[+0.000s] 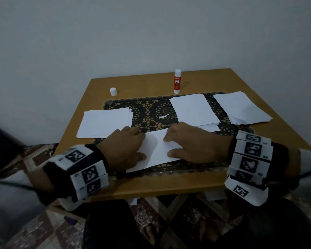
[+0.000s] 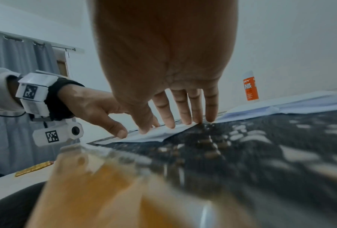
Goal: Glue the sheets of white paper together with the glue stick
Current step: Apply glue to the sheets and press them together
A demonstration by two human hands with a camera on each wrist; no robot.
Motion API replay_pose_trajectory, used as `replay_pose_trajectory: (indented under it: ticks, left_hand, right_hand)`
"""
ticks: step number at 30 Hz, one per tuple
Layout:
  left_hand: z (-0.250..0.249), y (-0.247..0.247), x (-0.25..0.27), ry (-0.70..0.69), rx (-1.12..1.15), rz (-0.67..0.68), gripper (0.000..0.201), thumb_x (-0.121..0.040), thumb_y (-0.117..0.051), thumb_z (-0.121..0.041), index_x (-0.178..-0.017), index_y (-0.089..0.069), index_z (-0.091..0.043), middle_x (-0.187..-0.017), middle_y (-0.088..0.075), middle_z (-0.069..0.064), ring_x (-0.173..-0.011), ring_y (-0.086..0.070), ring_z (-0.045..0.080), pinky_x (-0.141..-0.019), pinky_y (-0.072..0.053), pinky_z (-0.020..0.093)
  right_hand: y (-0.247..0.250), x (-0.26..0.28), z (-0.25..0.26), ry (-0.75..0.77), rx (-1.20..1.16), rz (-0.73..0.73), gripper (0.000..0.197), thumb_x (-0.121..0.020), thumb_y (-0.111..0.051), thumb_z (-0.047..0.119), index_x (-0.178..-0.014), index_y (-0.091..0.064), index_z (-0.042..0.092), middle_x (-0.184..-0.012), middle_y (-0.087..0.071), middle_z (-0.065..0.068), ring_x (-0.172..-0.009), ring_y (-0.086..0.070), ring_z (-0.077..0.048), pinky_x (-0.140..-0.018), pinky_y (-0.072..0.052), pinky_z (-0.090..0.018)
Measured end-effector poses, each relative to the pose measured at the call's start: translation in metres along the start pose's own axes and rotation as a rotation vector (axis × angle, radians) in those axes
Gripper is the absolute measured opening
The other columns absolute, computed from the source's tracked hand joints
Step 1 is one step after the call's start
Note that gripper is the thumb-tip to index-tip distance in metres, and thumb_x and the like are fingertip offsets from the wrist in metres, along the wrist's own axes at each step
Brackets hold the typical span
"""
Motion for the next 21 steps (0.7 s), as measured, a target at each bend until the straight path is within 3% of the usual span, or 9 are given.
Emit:
replay_pose_trajectory:
  ticks: [6,12,14,16,18,21]
  left_hand:
    - [0.016,0.006,-0.021,0.078,0.162,0.055,0.075,-0.072,-0.074,-0.053,-0.129,-0.039,-0.019,-0.125,-0.043,0.005,-0.110,-0.042,0.021,-0.092,-0.042,0.034]
    - [0.018,0.006,-0.028,0.105,0.265,0.120,0.060,-0.071,-0.079,-0.045,-0.114,-0.045,-0.020,-0.105,-0.052,-0.001,-0.093,-0.048,0.015,-0.078,-0.043,0.028]
    - [0.018,0.009,-0.027,0.090,0.322,0.050,0.044,-0.078,-0.075,-0.036,-0.111,-0.051,-0.018,-0.103,-0.050,-0.003,-0.093,-0.046,0.014,-0.077,-0.038,0.026]
    - [0.024,0.015,-0.022,0.090,0.437,-0.075,0.024,-0.086,-0.067,-0.025,-0.105,-0.055,-0.017,-0.105,-0.054,0.000,-0.093,-0.048,0.016,-0.077,-0.038,0.026]
    - [0.036,0.019,-0.014,0.095,0.523,-0.182,0.009,-0.090,-0.060,-0.016,-0.098,-0.057,-0.019,-0.100,-0.056,-0.002,-0.091,-0.051,0.016,-0.073,-0.038,0.024]
    - [0.059,0.019,0.000,0.125,0.586,-0.288,0.013,-0.089,-0.058,-0.009,-0.087,-0.060,-0.021,-0.083,-0.058,-0.008,-0.080,-0.055,0.014,-0.062,-0.039,0.020]
  right_hand:
    - [0.004,-0.030,-0.005,-0.014,0.076,-0.012,0.063,-0.088,-0.062,0.049,-0.139,-0.043,0.016,-0.136,-0.044,-0.008,-0.123,-0.040,-0.025,-0.101,-0.040,-0.042]
    - [0.014,-0.044,-0.003,-0.029,0.163,0.035,0.072,-0.082,-0.068,0.052,-0.139,-0.043,0.015,-0.125,-0.042,-0.009,-0.116,-0.039,-0.025,-0.087,-0.038,-0.033]
    - [0.015,-0.045,-0.002,-0.034,0.159,0.022,0.067,-0.081,-0.070,0.051,-0.133,-0.046,0.016,-0.122,-0.042,-0.008,-0.114,-0.039,-0.024,-0.086,-0.039,-0.033]
    - [0.018,-0.044,-0.003,-0.016,0.085,-0.049,0.045,-0.080,-0.073,0.044,-0.113,-0.051,0.020,-0.112,-0.043,-0.004,-0.104,-0.041,-0.020,-0.080,-0.041,-0.032]
    - [0.021,-0.041,-0.007,-0.012,-0.037,-0.117,0.029,-0.084,-0.071,0.033,-0.096,-0.047,0.023,-0.101,-0.046,0.002,-0.091,-0.045,-0.016,-0.071,-0.036,-0.028]
    - [0.026,-0.039,-0.015,-0.092,-0.364,-0.146,0.018,-0.087,-0.070,0.020,-0.088,-0.055,0.012,-0.084,-0.059,0.001,-0.076,-0.058,-0.014,-0.067,-0.046,-0.029]
Point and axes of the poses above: each hand's wrist, its own x-axis away from the middle knuckle, its own y-axis out of the back of the hand, z = x × y, the point moved 5 cm from there along -x, towards the middle knuckle
